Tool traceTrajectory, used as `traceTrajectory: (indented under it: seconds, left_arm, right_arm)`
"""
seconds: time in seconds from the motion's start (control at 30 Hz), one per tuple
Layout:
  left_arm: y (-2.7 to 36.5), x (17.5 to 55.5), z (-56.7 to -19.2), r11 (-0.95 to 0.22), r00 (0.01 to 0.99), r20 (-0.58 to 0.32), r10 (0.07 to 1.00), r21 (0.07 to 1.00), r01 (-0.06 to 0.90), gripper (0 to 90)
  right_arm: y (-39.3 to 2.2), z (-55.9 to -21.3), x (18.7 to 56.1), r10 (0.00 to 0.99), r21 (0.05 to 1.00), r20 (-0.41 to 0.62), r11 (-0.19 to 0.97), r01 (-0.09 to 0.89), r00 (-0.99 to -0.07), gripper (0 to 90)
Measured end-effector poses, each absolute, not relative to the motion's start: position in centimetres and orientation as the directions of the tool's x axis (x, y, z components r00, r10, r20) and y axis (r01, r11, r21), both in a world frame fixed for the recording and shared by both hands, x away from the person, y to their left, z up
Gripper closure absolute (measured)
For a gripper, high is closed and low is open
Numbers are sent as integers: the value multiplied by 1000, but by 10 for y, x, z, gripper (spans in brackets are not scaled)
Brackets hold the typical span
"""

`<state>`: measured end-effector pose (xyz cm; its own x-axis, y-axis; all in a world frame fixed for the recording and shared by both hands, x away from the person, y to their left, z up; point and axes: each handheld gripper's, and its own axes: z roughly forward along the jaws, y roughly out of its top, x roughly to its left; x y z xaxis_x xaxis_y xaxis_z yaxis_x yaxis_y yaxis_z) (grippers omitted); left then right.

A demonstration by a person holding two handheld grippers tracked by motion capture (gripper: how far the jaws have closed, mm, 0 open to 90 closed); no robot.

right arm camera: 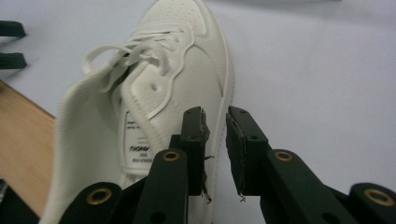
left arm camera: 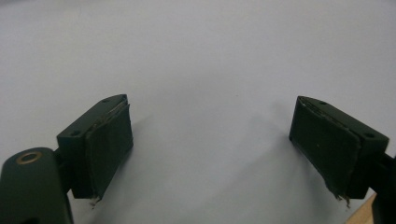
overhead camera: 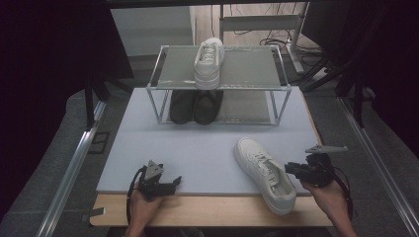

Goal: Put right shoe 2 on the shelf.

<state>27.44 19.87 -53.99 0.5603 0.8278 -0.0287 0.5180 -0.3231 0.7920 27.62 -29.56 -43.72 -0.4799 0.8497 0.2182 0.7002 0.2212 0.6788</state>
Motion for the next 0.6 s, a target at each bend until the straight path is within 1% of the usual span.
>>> traceTrajectory:
  seconds: [0.1,0.3,0.47,0.6]
  left_arm:
    - [199,274,-540,-323,560,-29,828,792,518,128]
    - [199,274,-540,-323,560,-29,828,792,518,128]
    - [199,274,-540,-323,560,-29,828,792,518,128]
    - [199,274,-540,-323,560,-29,828,792,518,128]
  right_arm:
    - [-297,-432,270,843,687,226,217,693,-488,751]
    - [-295,-423,262,824,701,233,225,677,-516,669]
    - [-288,-425,262,808,700,234,246,670,-541,593]
    - [-281,-429,266,800,693,223,271,668,-557,556]
